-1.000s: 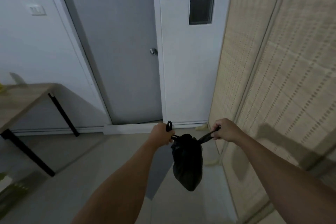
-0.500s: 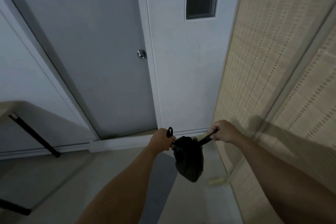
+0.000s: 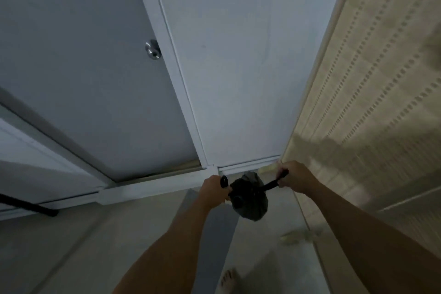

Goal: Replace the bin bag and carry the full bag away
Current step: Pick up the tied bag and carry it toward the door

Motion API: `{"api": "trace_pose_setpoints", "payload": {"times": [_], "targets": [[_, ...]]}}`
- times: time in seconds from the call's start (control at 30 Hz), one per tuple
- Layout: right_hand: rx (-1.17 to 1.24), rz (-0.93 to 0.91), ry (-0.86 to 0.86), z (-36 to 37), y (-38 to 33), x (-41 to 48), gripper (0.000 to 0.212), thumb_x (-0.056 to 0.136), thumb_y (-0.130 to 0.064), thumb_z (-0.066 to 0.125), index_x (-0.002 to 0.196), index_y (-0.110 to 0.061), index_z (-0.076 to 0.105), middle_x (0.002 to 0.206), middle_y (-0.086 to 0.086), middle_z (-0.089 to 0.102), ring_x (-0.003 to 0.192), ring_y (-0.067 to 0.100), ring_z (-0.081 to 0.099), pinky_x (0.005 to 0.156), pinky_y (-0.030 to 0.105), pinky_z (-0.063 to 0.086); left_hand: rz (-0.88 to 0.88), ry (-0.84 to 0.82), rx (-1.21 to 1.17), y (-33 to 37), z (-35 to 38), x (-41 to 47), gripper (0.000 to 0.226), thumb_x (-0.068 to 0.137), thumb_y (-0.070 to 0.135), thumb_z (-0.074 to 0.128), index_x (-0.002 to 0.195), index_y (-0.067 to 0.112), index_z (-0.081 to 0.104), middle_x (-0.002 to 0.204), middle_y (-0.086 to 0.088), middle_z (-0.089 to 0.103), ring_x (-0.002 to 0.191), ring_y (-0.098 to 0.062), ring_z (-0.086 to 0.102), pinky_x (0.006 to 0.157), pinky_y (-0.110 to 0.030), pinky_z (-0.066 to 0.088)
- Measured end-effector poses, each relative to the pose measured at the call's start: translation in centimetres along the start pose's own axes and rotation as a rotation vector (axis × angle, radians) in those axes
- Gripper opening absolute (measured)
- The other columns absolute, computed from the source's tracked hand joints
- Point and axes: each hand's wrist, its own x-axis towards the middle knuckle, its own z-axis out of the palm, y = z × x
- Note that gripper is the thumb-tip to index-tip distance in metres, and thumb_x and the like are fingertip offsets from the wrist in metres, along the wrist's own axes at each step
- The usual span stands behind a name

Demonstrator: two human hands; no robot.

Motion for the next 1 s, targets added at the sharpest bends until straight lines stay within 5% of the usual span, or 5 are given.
{"api": "trace_pose_setpoints", "payload": {"times": [0.1, 0.27, 0.7, 0.9, 1.0], "targets": [[0.007, 0.061, -0.013, 1.9, 1.7, 4.3, 0.014, 0.072, 0.0, 0.071, 0.068, -0.013, 0.066, 0.071, 0.005, 0.063, 0.071, 0.021, 0.059, 0.053, 0.023, 0.041, -0.023, -0.047, -0.013, -1.4, 1.7, 4.9, 0.027, 0.087, 0.016, 0.059, 0.076, -0.006, 0.071, 0.066, -0.012, 0.07, 0.045, -0.011, 0.057, 0.045, -0.013, 0.048], [0.03, 0.16, -0.04, 5.4, 6.1, 11.0, 0.014, 0.073, -0.001, 0.069, 0.069, -0.013, 0.064, 0.068, -0.004, 0.057, 0.066, 0.013, 0.053, 0.051, 0.02, 0.034, -0.068, -0.148, -0.015, -4.6, 6.7, 12.7, 0.028, 0.092, 0.016, 0.055, 0.069, 0.003, 0.06, 0.079, -0.03, 0.07, 0.049, -0.019, 0.058, 0.052, -0.022, 0.052], [0.061, 0.203, -0.079, 11.7, 15.4, 24.0, 0.009, 0.078, -0.003, 0.069, 0.075, -0.011, 0.066, 0.068, -0.002, 0.056, 0.063, 0.012, 0.051, 0.051, 0.02, 0.034, -0.125, -0.196, 0.013, -8.4, 17.2, 24.7, 0.03, 0.092, 0.016, 0.05, 0.072, 0.0, 0.066, 0.069, -0.02, 0.069, 0.065, -0.034, 0.07, 0.068, -0.043, 0.061], [0.065, 0.172, -0.058, 12.3, 16.9, 27.5, 0.004, 0.083, -0.005, 0.065, 0.086, -0.004, 0.068, 0.082, 0.01, 0.065, 0.079, 0.028, 0.06, 0.057, 0.023, 0.04, -0.146, -0.222, 0.023, -8.4, 18.9, 27.5, 0.025, 0.092, 0.016, 0.055, 0.093, -0.003, 0.07, 0.085, -0.019, 0.075, 0.078, -0.029, 0.073, 0.08, -0.039, 0.059], [0.169, 0.189, -0.063, 11.8, 16.6, 27.9, 0.034, 0.084, -0.009, 0.067, 0.116, -0.005, 0.061, 0.109, 0.006, 0.061, 0.1, 0.021, 0.057, 0.078, 0.027, 0.04, -0.175, -0.188, 0.008, -8.1, 18.4, 27.7, 0.05, 0.089, 0.032, 0.061, 0.133, 0.01, 0.054, 0.118, -0.01, 0.069, 0.111, -0.025, 0.064, 0.1, -0.033, 0.049]]}}
